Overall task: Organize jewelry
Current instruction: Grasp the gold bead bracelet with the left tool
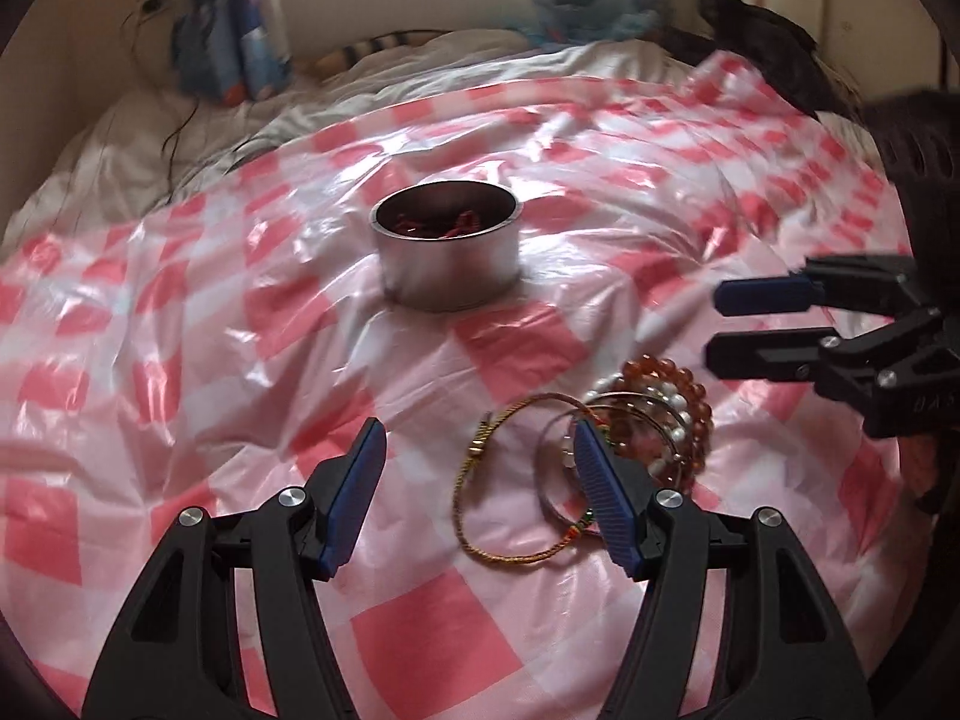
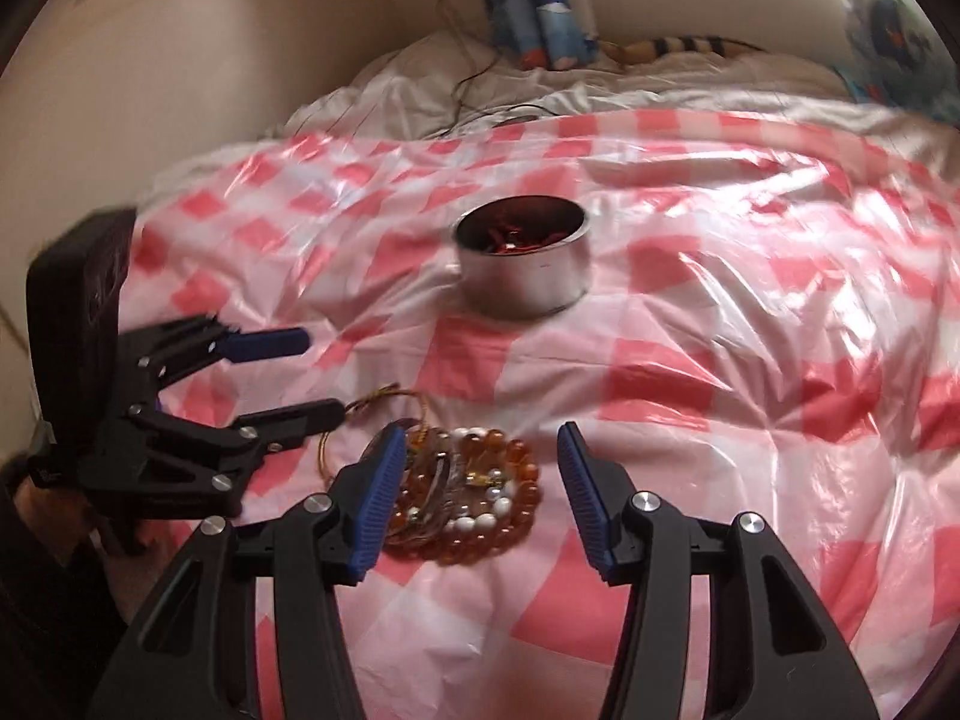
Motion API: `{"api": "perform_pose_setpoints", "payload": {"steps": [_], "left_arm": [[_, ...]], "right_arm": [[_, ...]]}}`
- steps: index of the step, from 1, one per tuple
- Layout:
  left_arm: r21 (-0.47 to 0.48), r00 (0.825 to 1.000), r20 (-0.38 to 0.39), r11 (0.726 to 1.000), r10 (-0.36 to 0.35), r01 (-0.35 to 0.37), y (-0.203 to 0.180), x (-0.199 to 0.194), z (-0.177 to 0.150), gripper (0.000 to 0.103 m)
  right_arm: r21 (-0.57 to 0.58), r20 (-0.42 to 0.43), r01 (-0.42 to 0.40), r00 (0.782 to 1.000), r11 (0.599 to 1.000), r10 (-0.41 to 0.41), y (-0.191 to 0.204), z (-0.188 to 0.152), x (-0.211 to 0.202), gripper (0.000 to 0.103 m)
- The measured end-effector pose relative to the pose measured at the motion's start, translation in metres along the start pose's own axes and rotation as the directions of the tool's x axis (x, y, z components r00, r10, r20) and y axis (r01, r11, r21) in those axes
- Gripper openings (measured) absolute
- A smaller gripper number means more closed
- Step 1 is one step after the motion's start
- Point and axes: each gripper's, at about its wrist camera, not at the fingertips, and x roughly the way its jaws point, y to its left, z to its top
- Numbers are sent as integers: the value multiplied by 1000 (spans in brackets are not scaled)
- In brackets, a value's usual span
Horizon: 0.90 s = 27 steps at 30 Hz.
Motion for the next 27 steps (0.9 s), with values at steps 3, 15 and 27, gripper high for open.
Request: {"api": "perform_pose_setpoints", "payload": {"steps": [3,15,27], "left_arm": [[-12,999,-26,999,-35,35,0,10,-3,58],[-3,993,-113,1000,-27,27,6,37,-9,33],[-96,997,-70,995,18,-25,31,19,-5,6]], "right_arm": [[-91,-10,56,998,994,-57,16,-3,6,51],[-18,-5,83,996,996,-83,-10,-3,7,52],[-211,-82,-164,985,964,150,42,-14,12,51]]}}
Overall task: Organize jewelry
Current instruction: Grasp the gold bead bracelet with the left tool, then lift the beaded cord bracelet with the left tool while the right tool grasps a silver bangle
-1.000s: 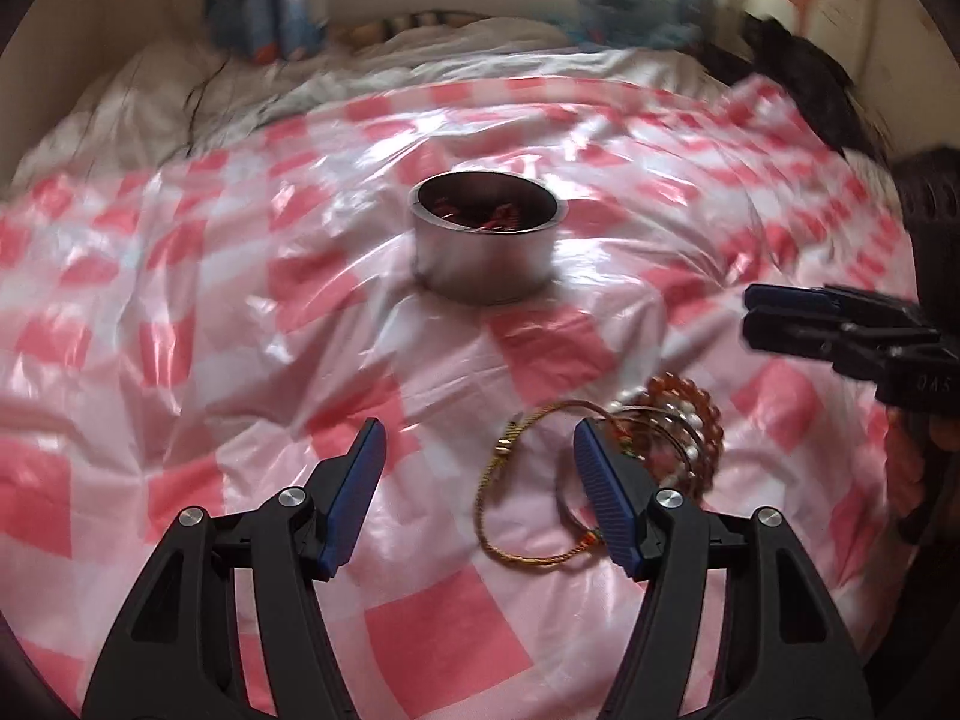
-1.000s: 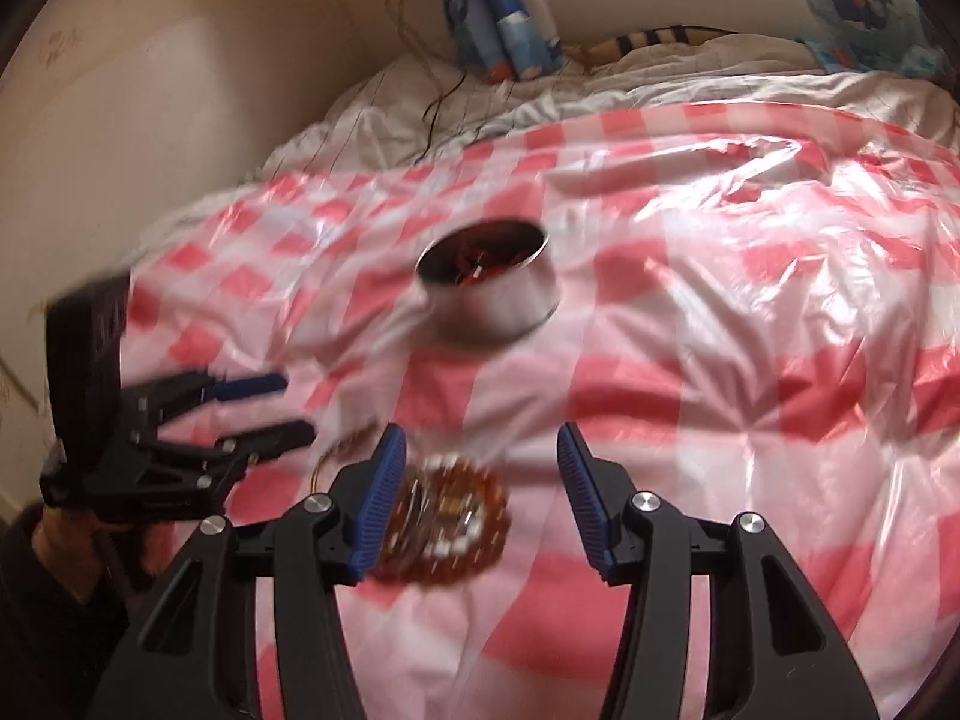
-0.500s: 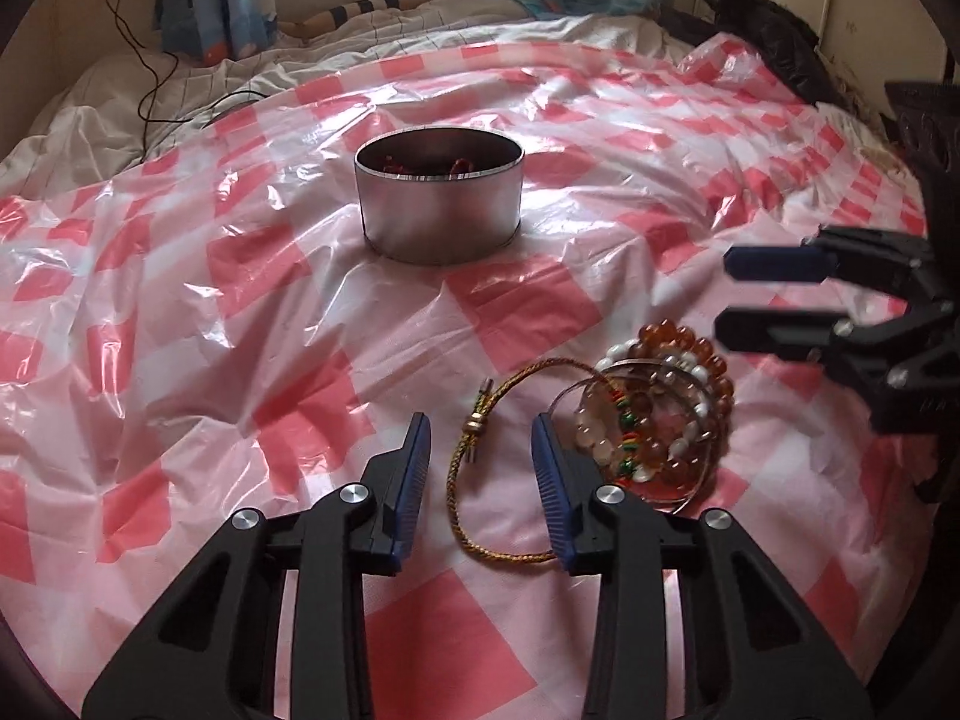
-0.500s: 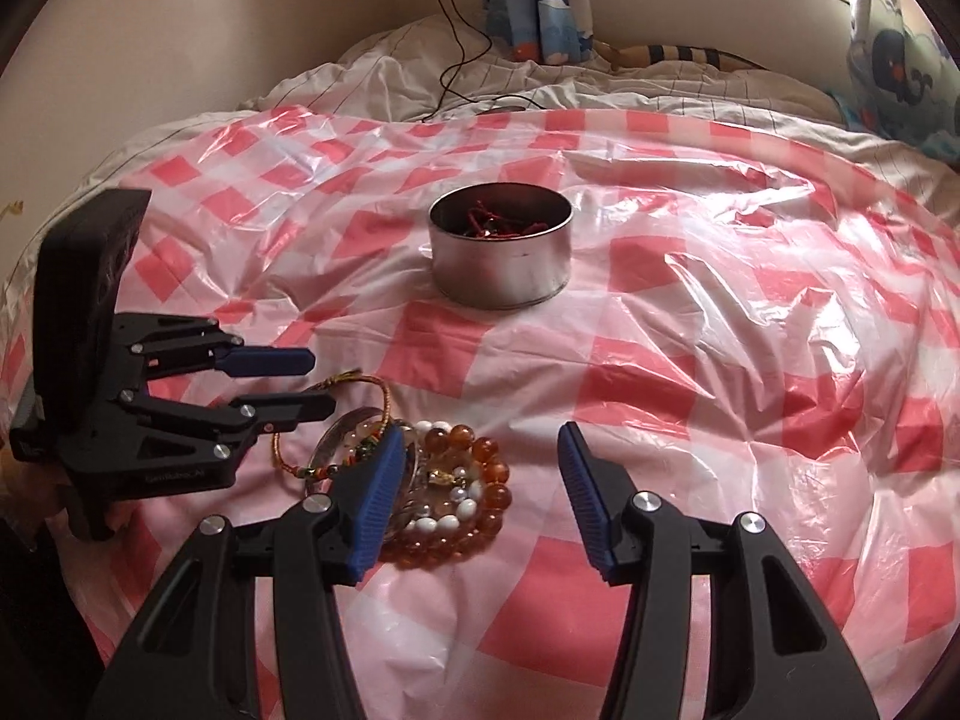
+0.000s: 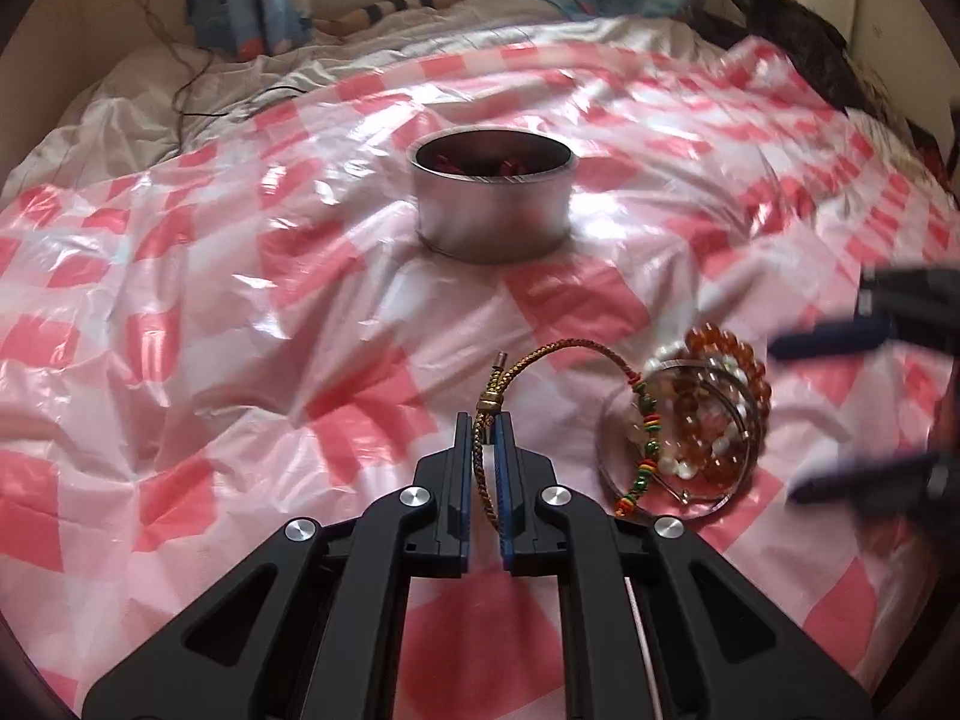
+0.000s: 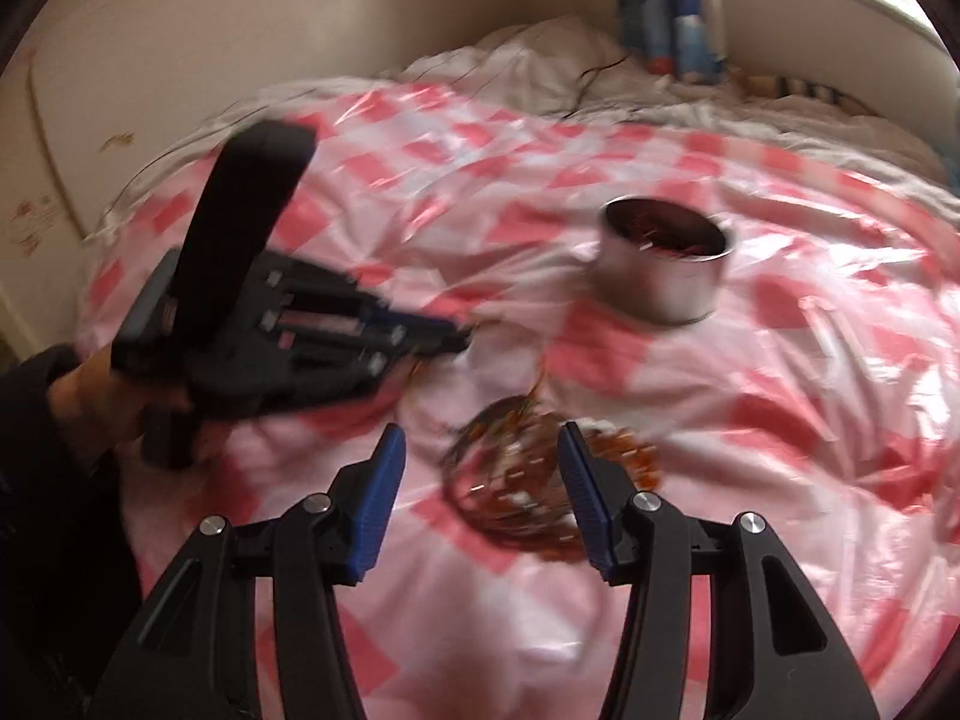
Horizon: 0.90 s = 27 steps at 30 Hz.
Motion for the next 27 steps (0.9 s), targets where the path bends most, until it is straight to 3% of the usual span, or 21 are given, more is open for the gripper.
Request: {"api": "perform_pose_setpoints", "payload": {"steps": [5,15,21,27], "left_arm": [[-72,1000,2,997,15,-15,19,-4,1,6],[-65,1000,-20,998,12,-13,18,0,-2,7],[-67,1000,-20,998,13,-14,17,1,-2,7],[-64,1000,-15,998,11,-12,16,0,0,7]], "right_arm": [[22,-52,31,998,999,-29,-2,-5,18,44],[93,-70,84,995,992,-77,-19,-5,29,40],[69,-59,133,990,989,-129,-16,-3,31,12],[56,-4,143,990,988,-143,-12,0,22,5]]}}
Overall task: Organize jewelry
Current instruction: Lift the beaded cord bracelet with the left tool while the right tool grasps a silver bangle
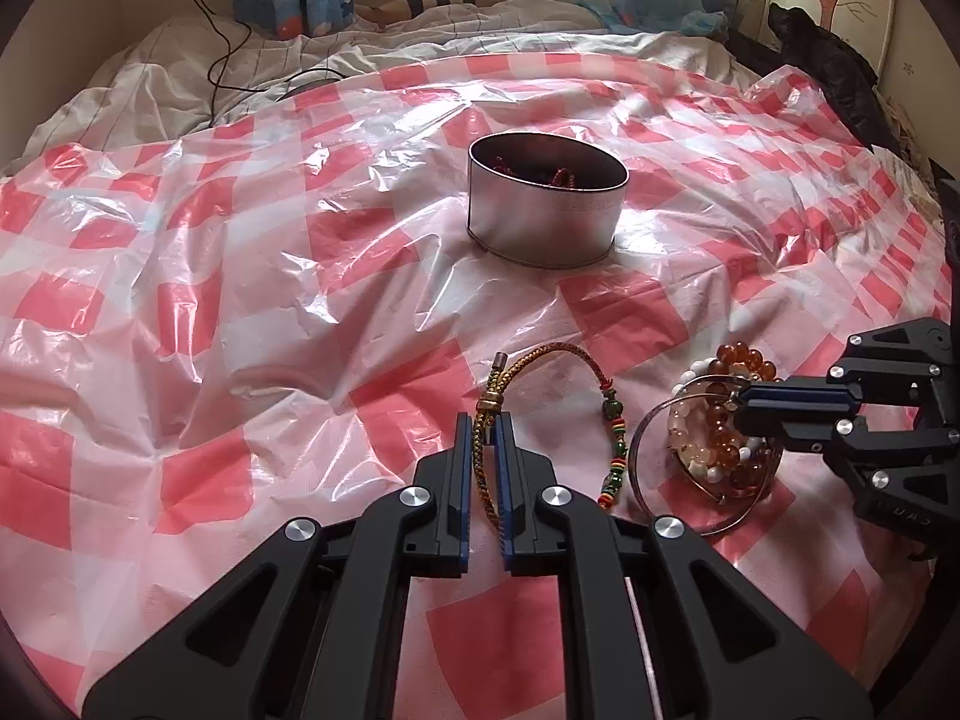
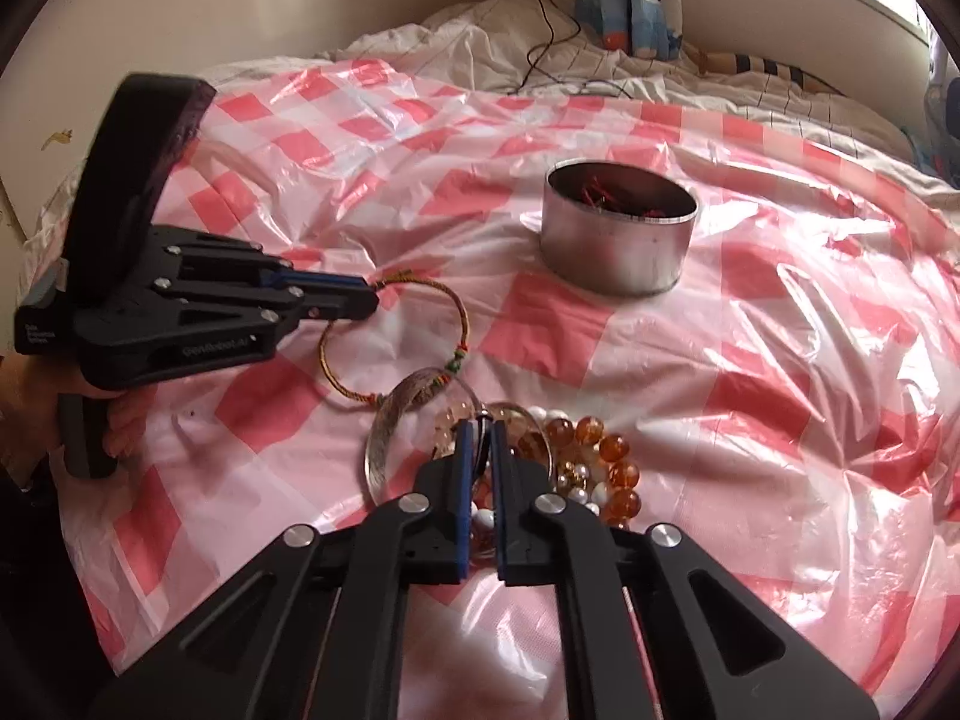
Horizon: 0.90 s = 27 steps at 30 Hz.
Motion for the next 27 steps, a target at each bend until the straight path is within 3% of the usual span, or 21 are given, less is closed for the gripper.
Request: {"api": "perform_pose_setpoints", "payload": {"steps": [7,11,15,18,19,20,21,22,24,27], "left_arm": [[-11,999,44,1000,-15,16,1,-15,6,7],[-12,998,67,1000,-22,23,-1,-22,10,7],[-14,998,59,1000,-18,18,0,-20,9,7],[-11,998,54,1000,-20,20,-1,-19,9,7],[-10,998,54,1000,-21,21,-1,-19,9,7],[-10,998,54,1000,-22,22,-1,-19,9,7],[-11,998,54,1000,-23,23,-1,-18,9,6],[-11,998,53,1000,-23,24,-1,-18,9,7],[-10,998,53,1000,-24,24,-1,-18,9,7],[-12,998,51,1000,-23,24,-1,-18,9,7]], "right_arm": [[66,113,-23,993,998,16,-16,10,-24,2],[151,181,-92,981,984,64,-34,14,-39,2],[160,77,-133,989,978,122,-35,14,-24,2],[117,15,-93,996,989,92,-24,12,-13,2],[99,4,-79,997,992,79,-20,10,-11,10],[83,2,-63,998,995,63,-17,9,-10,37],[75,9,-47,999,996,47,-15,7,-10,49],[56,17,-24,1000,998,23,-12,6,-11,54],[34,17,-20,1000,999,19,-9,5,-10,54],[-7,20,47,999,999,-46,-5,4,-5,45]]}}
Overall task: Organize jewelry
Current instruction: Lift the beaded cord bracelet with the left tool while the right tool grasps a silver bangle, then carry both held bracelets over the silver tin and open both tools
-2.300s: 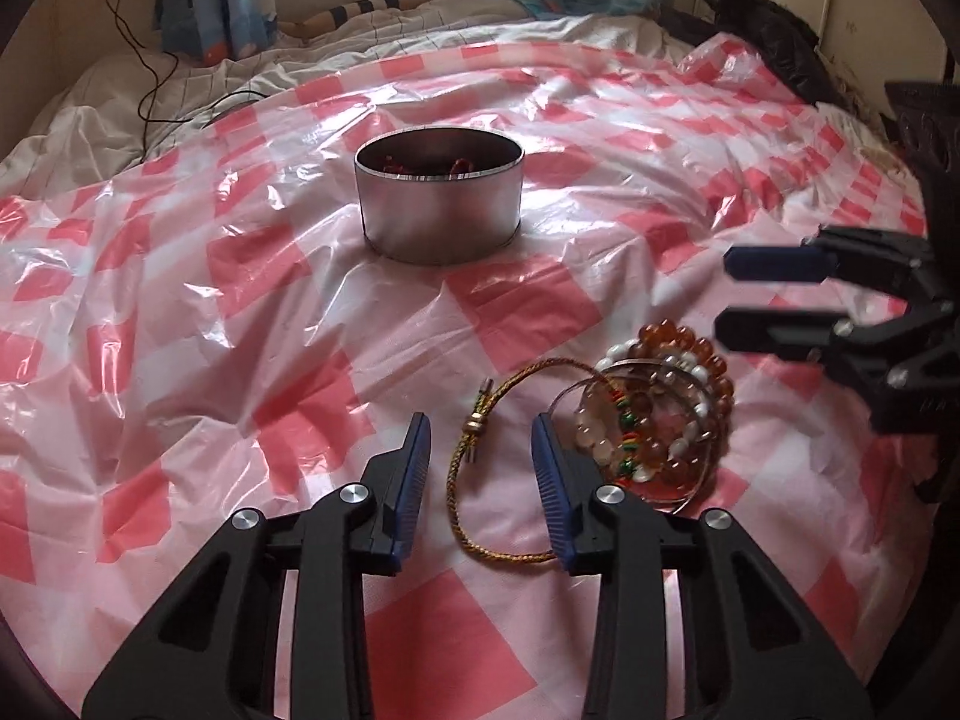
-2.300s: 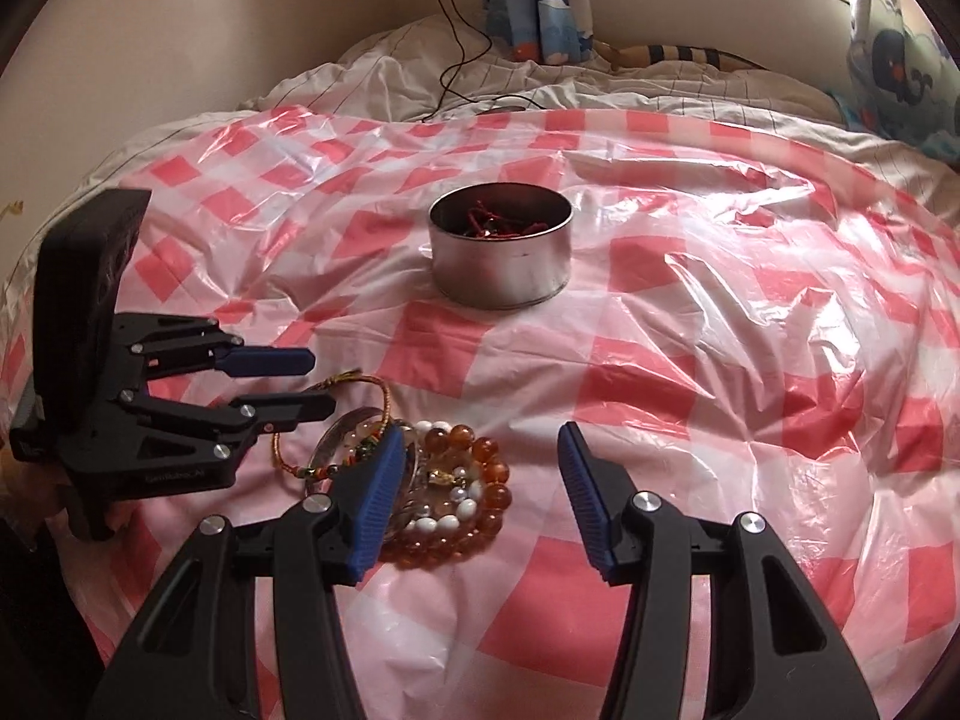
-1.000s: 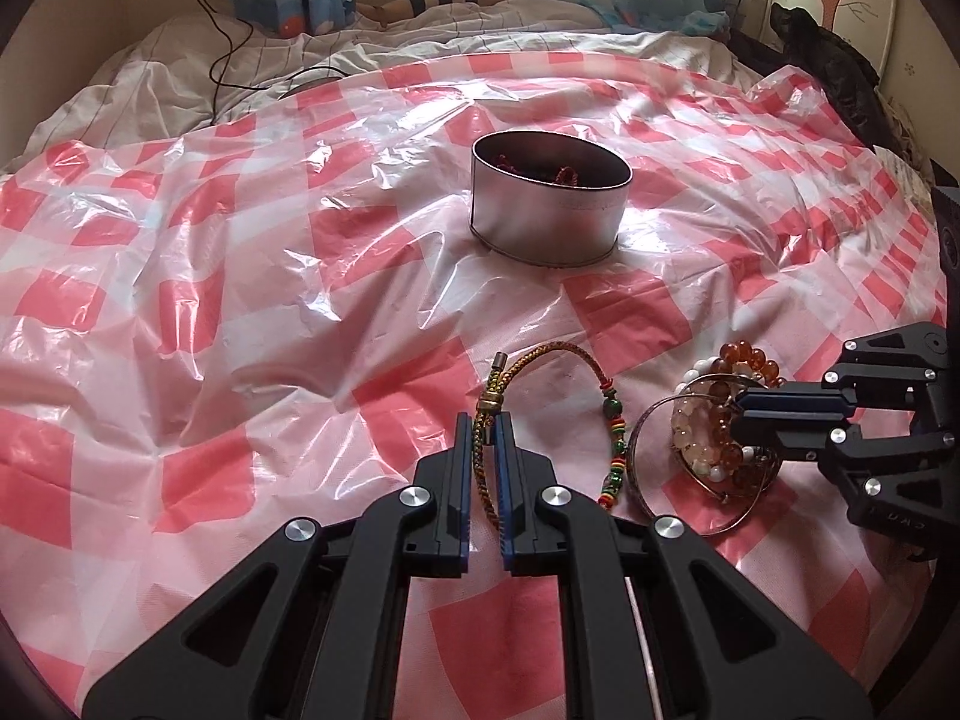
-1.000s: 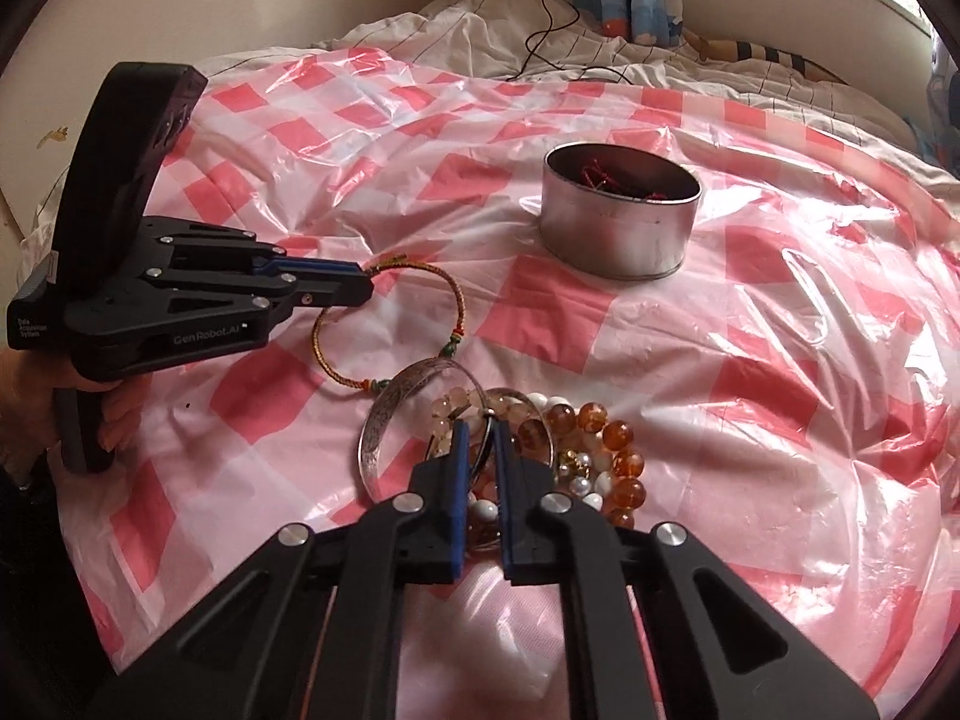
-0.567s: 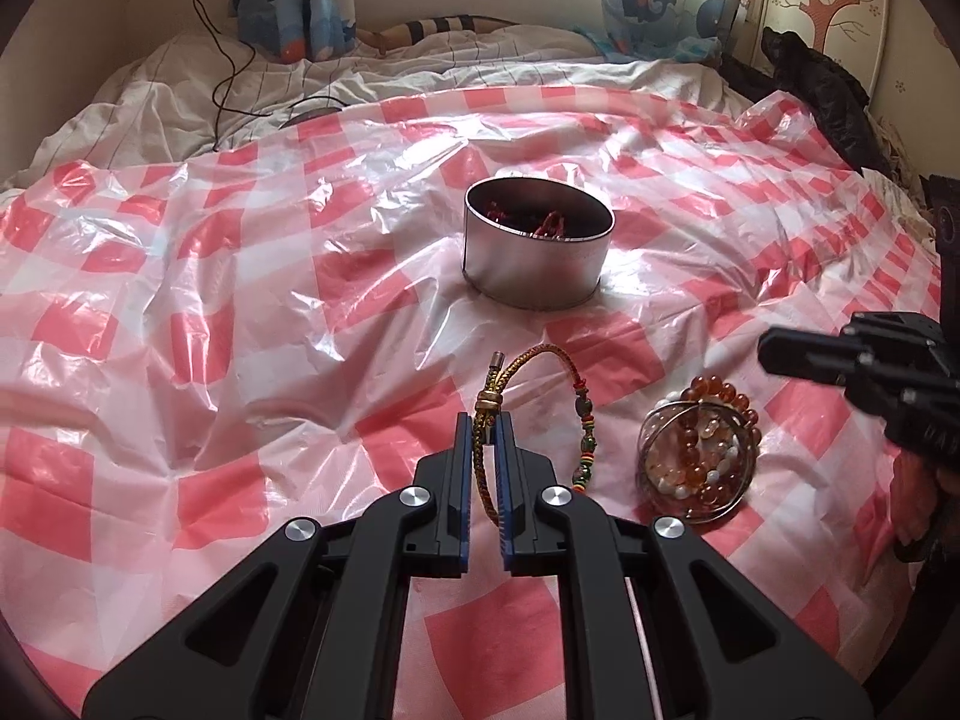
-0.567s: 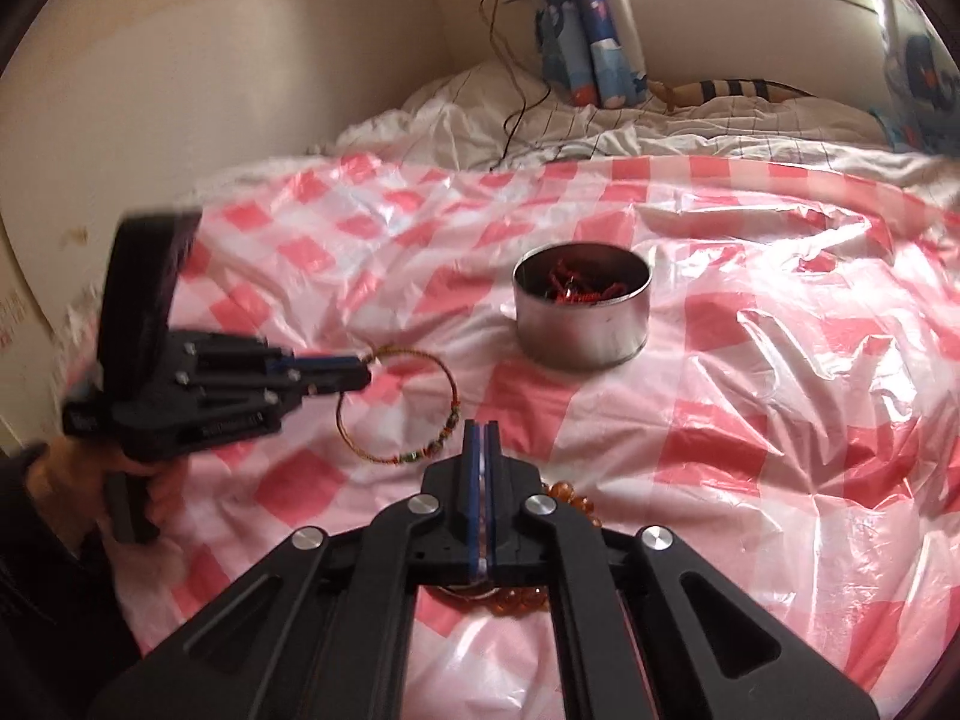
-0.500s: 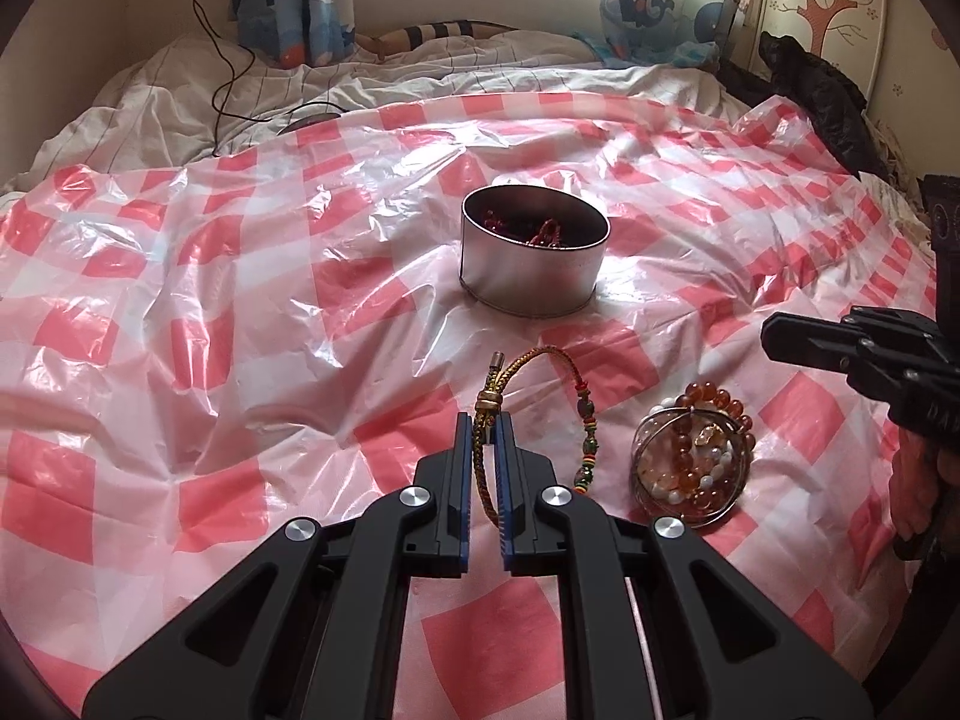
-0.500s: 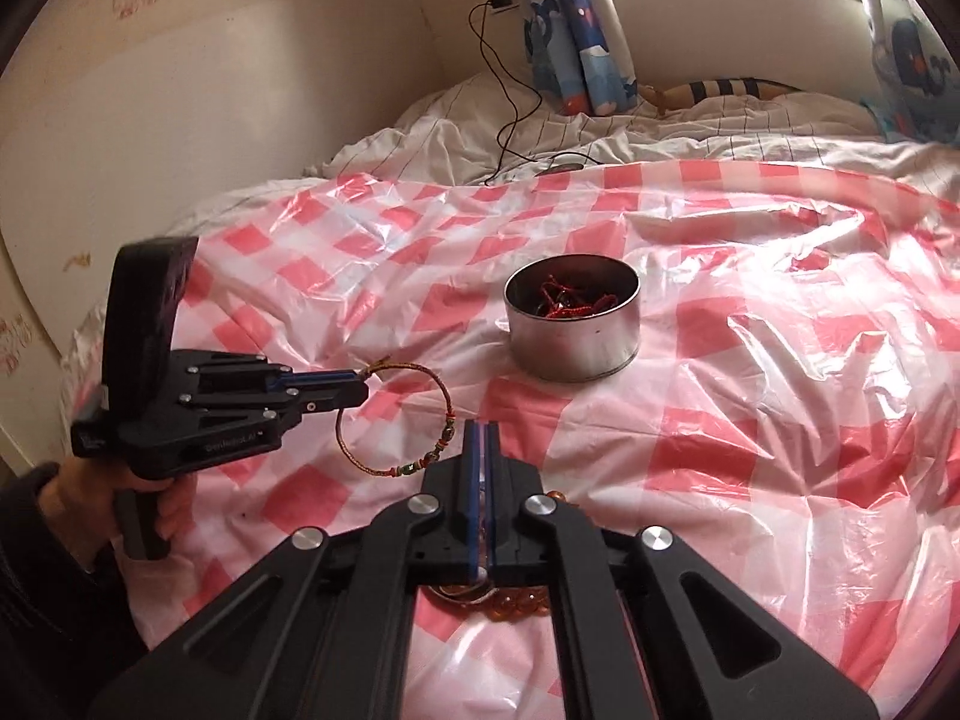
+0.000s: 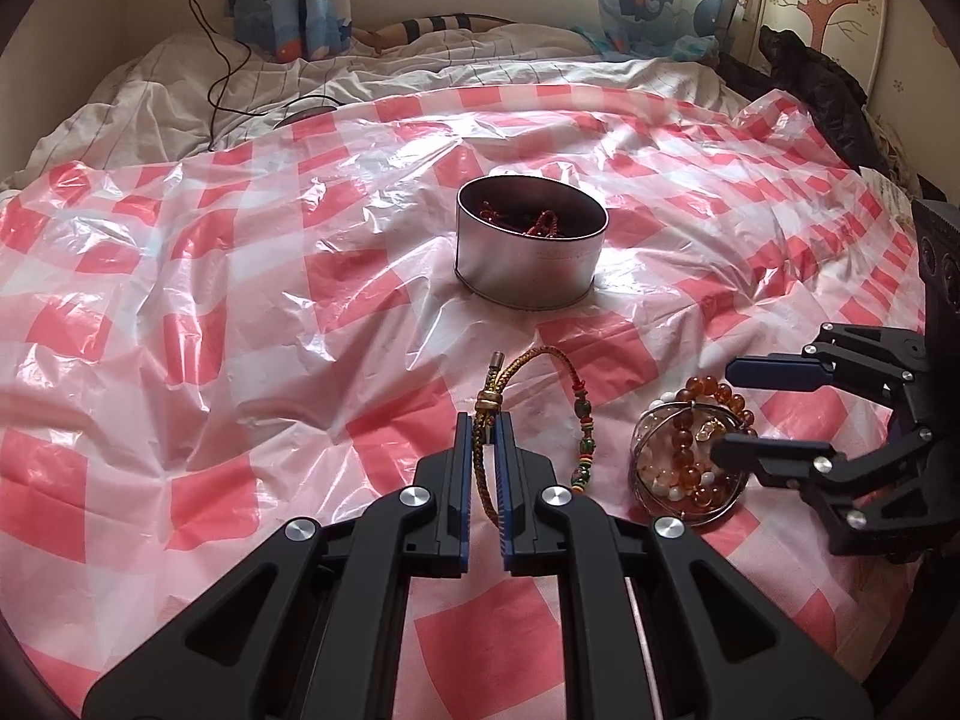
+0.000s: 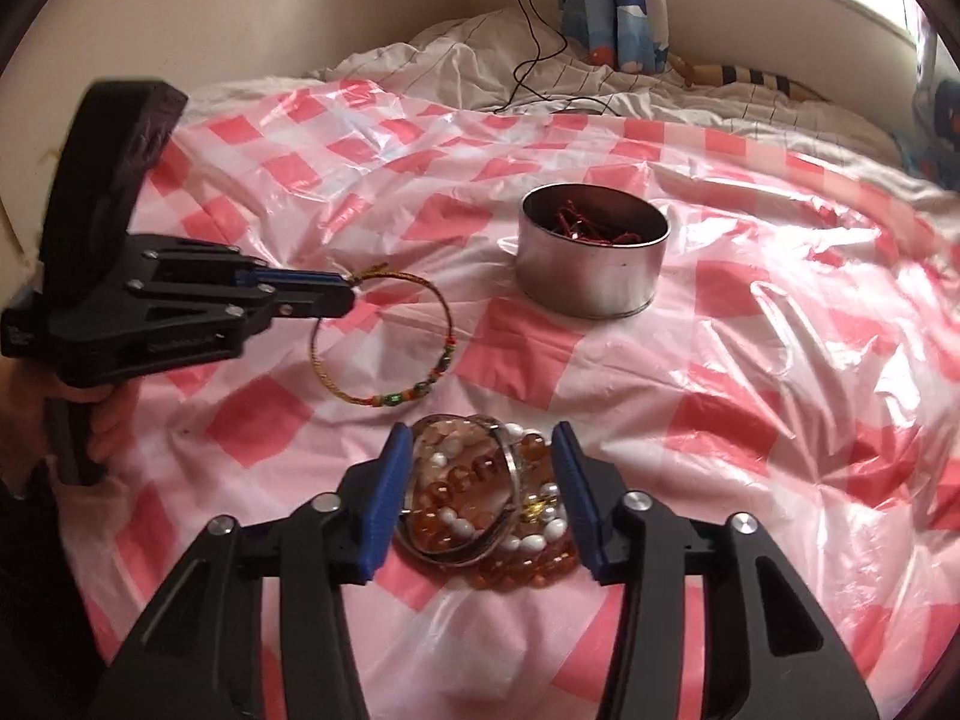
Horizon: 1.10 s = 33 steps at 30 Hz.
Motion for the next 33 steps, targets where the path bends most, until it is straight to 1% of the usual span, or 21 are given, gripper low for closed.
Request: {"api": "perform_pose_setpoints", "payload": {"steps": [1,2,3,5,6,7,9,10,13,16,19,21,23,24,26,27,28,33], "left_arm": [[0,1000,-1,1000,0,0,0,1,0,7],[1,1000,-2,1000,0,0,-1,1,0,7],[0,1000,-2,1000,-1,1,-1,1,0,7],[-3,1000,-1,1000,0,0,-1,1,0,7],[-3,1000,-1,1000,-1,1,-1,1,0,7],[-5,1000,0,1000,-1,1,-1,1,-1,7],[-5,1000,1,1000,-2,2,-2,1,-1,7],[-6,1000,2,1000,-3,3,-2,1,-1,7],[-7,1000,2,1000,-2,2,-2,1,-1,7],[-9,1000,3,1000,-2,2,-1,0,0,7],[-8,1000,3,1000,-2,2,-1,0,0,7],[-9,1000,5,1000,-1,1,0,-1,0,7],[-9,1000,5,1000,0,0,0,-1,1,7],[-10,1000,5,1000,0,0,0,-1,1,7],[-9,1000,5,1000,-1,1,0,-1,1,7],[-9,1000,6,1000,-2,2,0,-1,1,7],[-10,1000,8,1000,-3,3,1,-1,1,7],[-20,999,42,1000,-9,10,1,-8,7,7]], "right_arm": [[-25,-1,26,1000,999,-26,2,0,2,41],[-35,-9,32,999,999,-32,3,0,5,36],[-45,-28,32,999,998,-33,4,-1,8,33],[-66,-55,42,997,997,-46,5,-2,15,20],[-73,-57,53,997,996,-57,5,-3,15,16],[-74,-49,64,997,995,-67,5,-2,14,8],[-63,-26,58,998,996,-60,3,-1,9,8],[-58,-10,55,998,997,-56,2,0,6,4],[-21,24,12,1000,1000,-11,-1,3,-2,4],[2,37,-26,999,1000,26,-3,5,-7,5],[58,75,-96,993,994,91,-9,8,-14,5],[103,115,-169,981,980,157,-16,10,-21,5],[145,170,-250,960,957,224,-25,12,-30,5],[162,195,-293,946,942,261,-28,13,-34,5],[188,234,-348,924,919,302,-34,15,-39,5],[200,247,-362,918,910,311,-37,15,-41,5],[213,255,-362,917,908,306,-40,16,-42,5],[251,279,-306,931,918,234,-54,18,-50,5]]}}
